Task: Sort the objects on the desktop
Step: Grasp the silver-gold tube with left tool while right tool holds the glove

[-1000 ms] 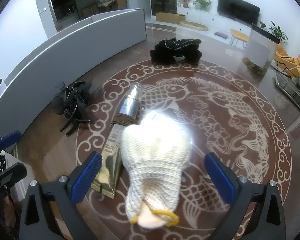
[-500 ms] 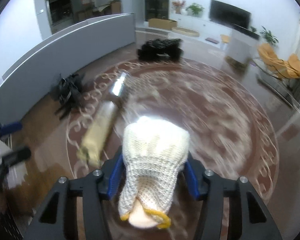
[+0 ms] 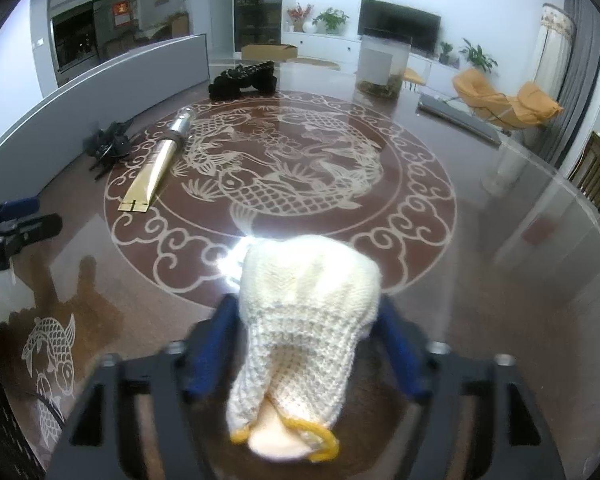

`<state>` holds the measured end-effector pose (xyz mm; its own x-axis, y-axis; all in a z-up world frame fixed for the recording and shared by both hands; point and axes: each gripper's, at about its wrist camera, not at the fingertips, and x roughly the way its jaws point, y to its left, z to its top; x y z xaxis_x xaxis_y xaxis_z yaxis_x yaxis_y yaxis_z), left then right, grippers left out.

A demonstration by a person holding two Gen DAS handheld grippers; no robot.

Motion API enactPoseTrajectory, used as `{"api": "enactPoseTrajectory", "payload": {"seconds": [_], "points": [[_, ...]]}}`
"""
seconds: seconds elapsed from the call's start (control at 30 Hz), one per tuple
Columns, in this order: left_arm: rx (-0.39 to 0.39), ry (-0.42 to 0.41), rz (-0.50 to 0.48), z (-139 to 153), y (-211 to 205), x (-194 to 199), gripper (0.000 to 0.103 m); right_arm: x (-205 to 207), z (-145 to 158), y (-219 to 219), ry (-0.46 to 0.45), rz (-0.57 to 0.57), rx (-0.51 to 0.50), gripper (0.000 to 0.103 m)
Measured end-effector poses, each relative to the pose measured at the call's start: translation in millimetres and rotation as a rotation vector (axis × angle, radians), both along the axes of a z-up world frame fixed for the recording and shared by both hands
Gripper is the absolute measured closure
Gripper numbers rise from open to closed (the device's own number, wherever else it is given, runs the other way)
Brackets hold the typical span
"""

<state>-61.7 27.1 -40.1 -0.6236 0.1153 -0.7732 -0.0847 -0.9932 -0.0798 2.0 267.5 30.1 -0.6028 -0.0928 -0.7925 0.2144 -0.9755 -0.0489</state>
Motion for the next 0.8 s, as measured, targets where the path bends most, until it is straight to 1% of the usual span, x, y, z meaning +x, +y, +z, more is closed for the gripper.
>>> {"api": "enactPoseTrajectory", "payload": {"seconds": [0.23, 0.3, 0.47, 0.73, 0.8], "points": [[-0.030, -0.020, -0.031, -4, 8, -3, 0.000, -5, -3, 2, -0.020, -0.006, -0.027, 0.012], [-0.039, -0.025, -0.044, -5, 11, -4, 0.000, -6, -4, 2, -0.026, -0.012, -0.025, 0.008], [-0.056, -0.033, -0.066, -6, 16, -4, 0.000, -7, -5, 2, -0.035, -0.014, -0.023, 0.002], [-0.060, -0.052, -0.087, -8, 19, -5, 0.000, -7, -5, 2, -0.040, -0.010, -0.025, 0.000], [-0.043, -0.067, -0.112, -7, 23, -4, 0.000, -6, -5, 1, -0.040, -0.010, -0.025, 0.000]]}}
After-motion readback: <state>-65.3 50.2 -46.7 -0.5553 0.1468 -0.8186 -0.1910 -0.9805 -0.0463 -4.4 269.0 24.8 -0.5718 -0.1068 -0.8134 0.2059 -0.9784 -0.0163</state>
